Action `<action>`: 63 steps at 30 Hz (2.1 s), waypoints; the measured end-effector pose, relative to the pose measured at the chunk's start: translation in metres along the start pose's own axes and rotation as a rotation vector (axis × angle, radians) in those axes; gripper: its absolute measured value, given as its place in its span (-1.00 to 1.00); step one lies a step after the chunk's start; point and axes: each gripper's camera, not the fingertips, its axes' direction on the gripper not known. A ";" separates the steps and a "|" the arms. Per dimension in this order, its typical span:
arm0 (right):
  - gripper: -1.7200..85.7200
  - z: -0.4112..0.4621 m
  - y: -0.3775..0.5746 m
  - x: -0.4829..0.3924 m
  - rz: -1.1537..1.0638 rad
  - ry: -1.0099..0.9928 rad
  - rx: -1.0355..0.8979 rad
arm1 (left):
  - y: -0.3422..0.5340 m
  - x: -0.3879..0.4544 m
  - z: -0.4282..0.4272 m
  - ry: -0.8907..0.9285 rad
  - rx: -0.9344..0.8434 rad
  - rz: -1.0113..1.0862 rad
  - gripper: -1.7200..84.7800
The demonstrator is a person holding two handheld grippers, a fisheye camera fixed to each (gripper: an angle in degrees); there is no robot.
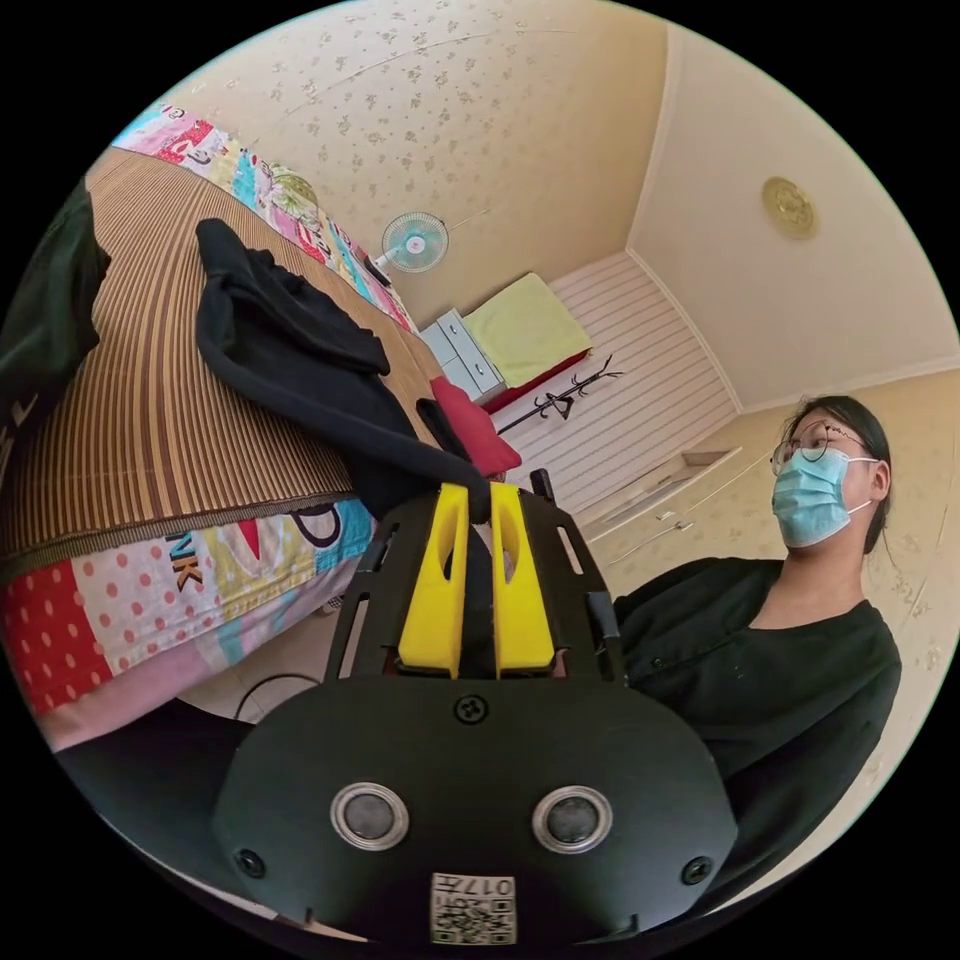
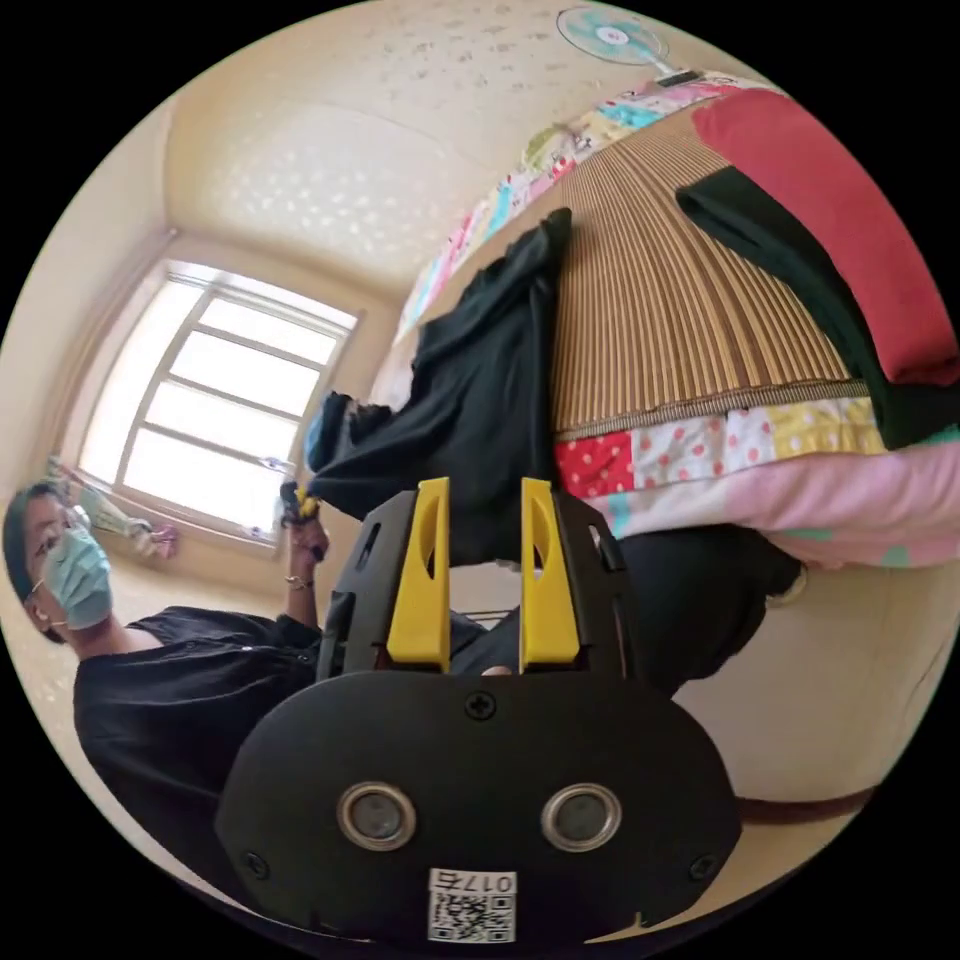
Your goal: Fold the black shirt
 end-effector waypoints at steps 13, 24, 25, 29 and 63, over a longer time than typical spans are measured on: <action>-0.68 0.094 -0.078 -0.009 0.127 0.221 -0.310 | 0.013 0.010 0.021 -0.059 -0.023 -0.030 -0.86; -0.81 0.036 -0.054 0.025 0.155 -0.297 -0.293 | 0.018 0.033 0.026 -0.063 -0.009 -0.012 -0.86; -0.82 0.029 -0.050 0.029 0.157 -0.346 -0.270 | 0.018 0.035 0.025 -0.066 -0.010 -0.008 -0.86; -0.88 -0.020 -0.019 0.047 0.158 -0.569 -0.128 | 0.017 0.046 0.019 -0.067 -0.001 0.009 -0.86; -0.91 -0.101 0.011 -0.070 -0.306 -0.507 0.638 | -0.019 0.022 -0.108 -0.120 0.351 0.105 -0.86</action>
